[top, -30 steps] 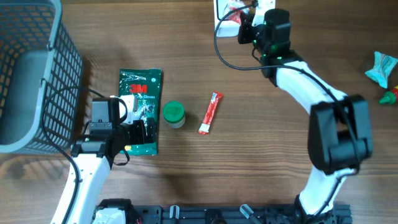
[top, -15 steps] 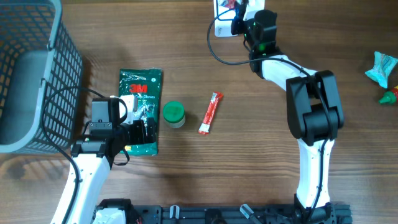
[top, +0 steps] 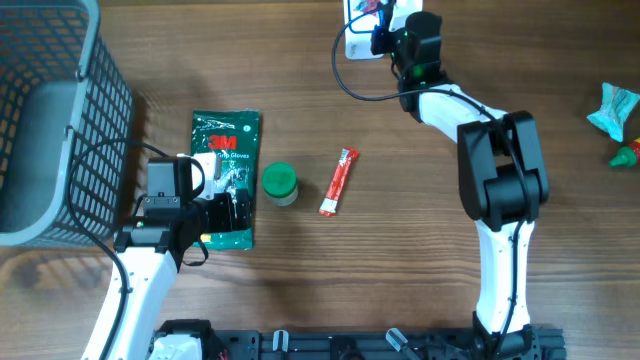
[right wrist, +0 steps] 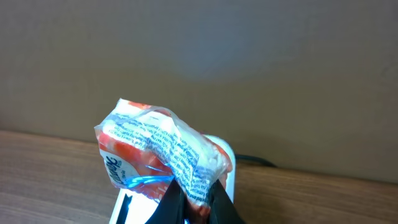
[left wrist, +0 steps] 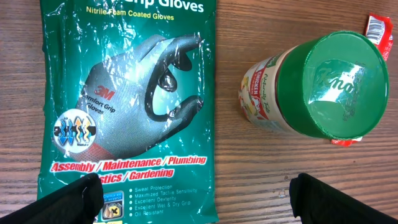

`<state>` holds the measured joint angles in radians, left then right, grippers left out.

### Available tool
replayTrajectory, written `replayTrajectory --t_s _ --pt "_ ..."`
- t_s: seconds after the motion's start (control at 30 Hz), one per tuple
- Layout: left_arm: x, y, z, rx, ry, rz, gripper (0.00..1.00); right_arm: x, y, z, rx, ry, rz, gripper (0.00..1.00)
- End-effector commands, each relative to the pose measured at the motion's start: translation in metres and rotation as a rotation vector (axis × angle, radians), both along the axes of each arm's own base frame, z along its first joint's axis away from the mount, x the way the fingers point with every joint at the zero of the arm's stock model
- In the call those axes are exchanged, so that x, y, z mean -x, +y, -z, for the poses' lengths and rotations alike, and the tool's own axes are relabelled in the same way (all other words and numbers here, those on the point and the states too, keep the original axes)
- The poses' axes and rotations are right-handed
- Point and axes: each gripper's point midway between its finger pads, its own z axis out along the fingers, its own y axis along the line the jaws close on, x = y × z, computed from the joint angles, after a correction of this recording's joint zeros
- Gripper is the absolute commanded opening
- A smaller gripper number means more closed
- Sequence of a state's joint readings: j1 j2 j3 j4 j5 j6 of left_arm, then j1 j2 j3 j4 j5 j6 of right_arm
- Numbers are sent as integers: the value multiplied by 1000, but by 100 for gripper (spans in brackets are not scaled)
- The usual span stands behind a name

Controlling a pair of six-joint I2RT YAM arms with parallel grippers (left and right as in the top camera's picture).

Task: Scan the item barcode
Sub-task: 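Hold the packet under the scanner, then carry the packet to the right edge and release it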

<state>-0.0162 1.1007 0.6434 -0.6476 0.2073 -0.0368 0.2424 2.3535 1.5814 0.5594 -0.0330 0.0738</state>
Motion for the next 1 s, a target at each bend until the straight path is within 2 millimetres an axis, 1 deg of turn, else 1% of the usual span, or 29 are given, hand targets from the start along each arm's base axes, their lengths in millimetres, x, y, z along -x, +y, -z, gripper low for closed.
replayTrajectory --t_s 0.0,0.13,0.2,0.27,0.3,0.33,0.43,0.47,0.5,0.57,0.6,0.63,0.67,0.7,0.73,0.77,0.87,0.9,0.97 --pt "-1 2 0 5 0 -15 100 3 21 14 1 30 -38 4" --pt "-1 2 0 5 0 -15 100 16 35 4 -10 93 -123 4" --pt "-1 2 0 5 0 -15 100 22 29 -7 1 134 -116 4" --pt "-1 2 0 5 0 -15 100 30 19 -20 14 183 -98 4" --pt "-1 2 0 5 0 -15 100 34 10 -24 26 211 -70 4" --pt "-1 2 0 5 0 -15 100 40 -5 -29 50 249 -13 4" --pt "-1 2 0 5 0 -15 100 63 -62 -38 147 370 183 5" --pt "-1 2 0 5 0 -15 100 84 -106 -40 219 454 319 4" --pt "-1 2 0 5 0 -15 100 96 -130 -38 257 506 385 4" --pt "-1 2 0 5 0 -15 100 117 -170 -30 303 604 473 4" --pt "-1 2 0 5 0 -15 100 124 -184 -25 310 640 500 5" --pt "-1 2 0 5 0 -15 100 136 -209 -16 298 703 553 4" --pt "-1 2 0 5 0 -15 100 146 -229 -8 273 744 605 4" --pt "-1 2 0 5 0 -15 100 154 -244 -2 252 772 643 4" --pt "-1 2 0 5 0 -15 100 171 -279 10 211 823 734 4" --pt "-1 2 0 5 0 -15 100 192 -319 23 155 867 835 4" --pt "-1 2 0 5 0 -15 100 225 -380 41 2 876 1037 4" --pt "-1 2 0 5 0 -15 100 233 -398 47 -45 853 1087 4" --pt "-1 2 0 5 0 -15 100 239 -426 56 -126 796 1129 4"
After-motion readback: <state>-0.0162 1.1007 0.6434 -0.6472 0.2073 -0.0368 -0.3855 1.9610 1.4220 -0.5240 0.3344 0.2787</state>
